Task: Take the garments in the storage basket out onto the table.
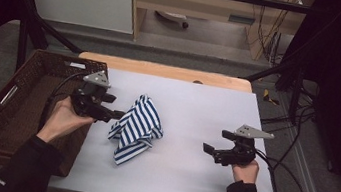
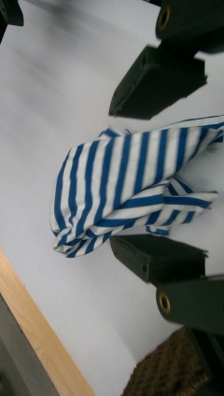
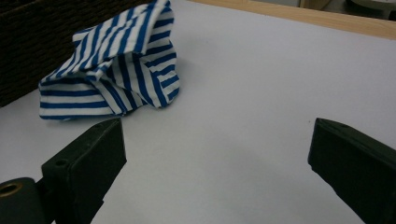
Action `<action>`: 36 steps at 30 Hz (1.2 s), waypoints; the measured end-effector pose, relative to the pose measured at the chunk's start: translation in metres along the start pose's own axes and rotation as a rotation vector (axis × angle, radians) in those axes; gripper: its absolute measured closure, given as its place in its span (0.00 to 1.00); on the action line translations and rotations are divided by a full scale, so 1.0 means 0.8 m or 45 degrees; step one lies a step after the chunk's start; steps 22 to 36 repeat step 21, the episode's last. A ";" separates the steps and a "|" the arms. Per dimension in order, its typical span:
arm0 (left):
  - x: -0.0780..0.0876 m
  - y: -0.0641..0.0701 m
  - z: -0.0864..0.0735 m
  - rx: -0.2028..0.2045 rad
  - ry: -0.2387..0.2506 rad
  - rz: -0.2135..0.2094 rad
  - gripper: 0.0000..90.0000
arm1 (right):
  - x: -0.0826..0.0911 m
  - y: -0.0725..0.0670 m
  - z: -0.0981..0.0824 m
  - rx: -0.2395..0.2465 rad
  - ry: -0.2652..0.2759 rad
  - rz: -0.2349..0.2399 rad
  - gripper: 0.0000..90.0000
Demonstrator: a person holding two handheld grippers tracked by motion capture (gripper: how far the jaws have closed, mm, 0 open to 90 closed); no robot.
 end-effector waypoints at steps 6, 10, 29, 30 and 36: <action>0.019 -0.001 -0.023 0.017 0.023 0.091 0.13 | 0.000 0.000 0.000 0.000 -0.003 0.000 0.05; 0.028 0.000 -0.038 0.033 0.050 0.115 0.10 | 0.000 0.000 0.000 -0.002 -0.004 -0.003 0.05; 0.037 -0.002 -0.081 0.095 0.077 0.123 0.08 | 0.000 0.000 0.000 -0.004 0.002 0.002 0.05; 0.037 -0.002 -0.081 0.095 0.077 0.123 0.08 | 0.000 0.000 0.000 -0.004 0.002 0.002 0.05; 0.037 -0.002 -0.081 0.095 0.077 0.123 0.08 | 0.000 0.000 0.000 -0.004 0.002 0.002 0.05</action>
Point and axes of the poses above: each handheld gripper's, and its own axes: x roughly backward along the jaws, z roughly out of its top, y roughly to its right, the point moved 3 cm from there along -x, roughly forward along the jaws, and after that the axes turned 14 degrees about -x, right-handed, at the moved point
